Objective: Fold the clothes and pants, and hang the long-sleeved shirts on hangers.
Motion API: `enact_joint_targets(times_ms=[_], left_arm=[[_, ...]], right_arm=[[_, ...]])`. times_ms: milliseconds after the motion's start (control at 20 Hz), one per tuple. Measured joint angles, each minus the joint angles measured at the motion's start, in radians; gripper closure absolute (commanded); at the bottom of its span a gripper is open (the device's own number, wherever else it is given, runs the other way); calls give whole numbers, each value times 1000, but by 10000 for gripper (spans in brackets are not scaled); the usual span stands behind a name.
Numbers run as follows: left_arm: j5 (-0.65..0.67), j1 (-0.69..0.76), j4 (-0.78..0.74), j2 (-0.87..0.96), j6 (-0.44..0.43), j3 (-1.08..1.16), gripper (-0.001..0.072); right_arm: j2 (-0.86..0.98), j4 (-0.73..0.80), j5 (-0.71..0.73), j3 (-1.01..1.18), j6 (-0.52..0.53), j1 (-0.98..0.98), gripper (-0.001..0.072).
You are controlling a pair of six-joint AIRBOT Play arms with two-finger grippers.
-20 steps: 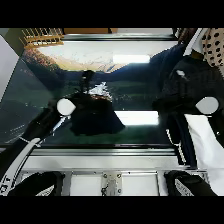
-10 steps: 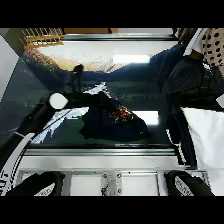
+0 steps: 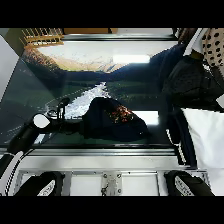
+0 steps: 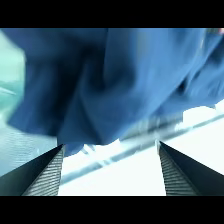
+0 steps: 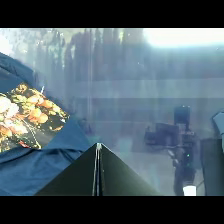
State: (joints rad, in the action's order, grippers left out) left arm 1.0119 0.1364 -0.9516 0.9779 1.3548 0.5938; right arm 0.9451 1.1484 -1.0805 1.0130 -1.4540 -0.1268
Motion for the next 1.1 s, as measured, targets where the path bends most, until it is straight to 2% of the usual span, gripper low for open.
enact_joint_targets(times_ms=[250, 300, 350, 400, 450, 500, 550, 600, 900, 1100], left_arm=[[-59, -8, 66, 58, -67, -80, 89], [-73, -4, 78, 90, -77, -78, 133], [-85, 1, 87, 124, -85, -69, 377], [-95, 6, 93, 157, -91, -56, 537], [-101, 9, 97, 191, -95, -39, 671], [-107, 10, 98, 224, -99, -18, 699], [-108, 8, 101, 255, -100, 5, 699], [-107, 3, 104, 279, -101, 28, 700], [-93, -40, 106, 336, -107, 121, 699], [-89, -49, 108, 341, -108, 136, 699]], right_arm=[[0, 0, 0, -52, 0, 0, 694], [0, 0, -1, -74, 2, 0, 686], [0, 0, -2, -103, 4, 0, 655], [0, 0, -6, -134, 4, 0, 402], [1, 0, -9, -169, 4, 0, 75], [3, 0, -11, -209, 4, 0, 58], [8, 0, -14, -252, 5, 0, 114], [16, -1, -16, -296, 4, 0, 129], [133, -70, 42, -461, 16, 24, 129], [217, -204, 122, -484, 62, 109, 130]])
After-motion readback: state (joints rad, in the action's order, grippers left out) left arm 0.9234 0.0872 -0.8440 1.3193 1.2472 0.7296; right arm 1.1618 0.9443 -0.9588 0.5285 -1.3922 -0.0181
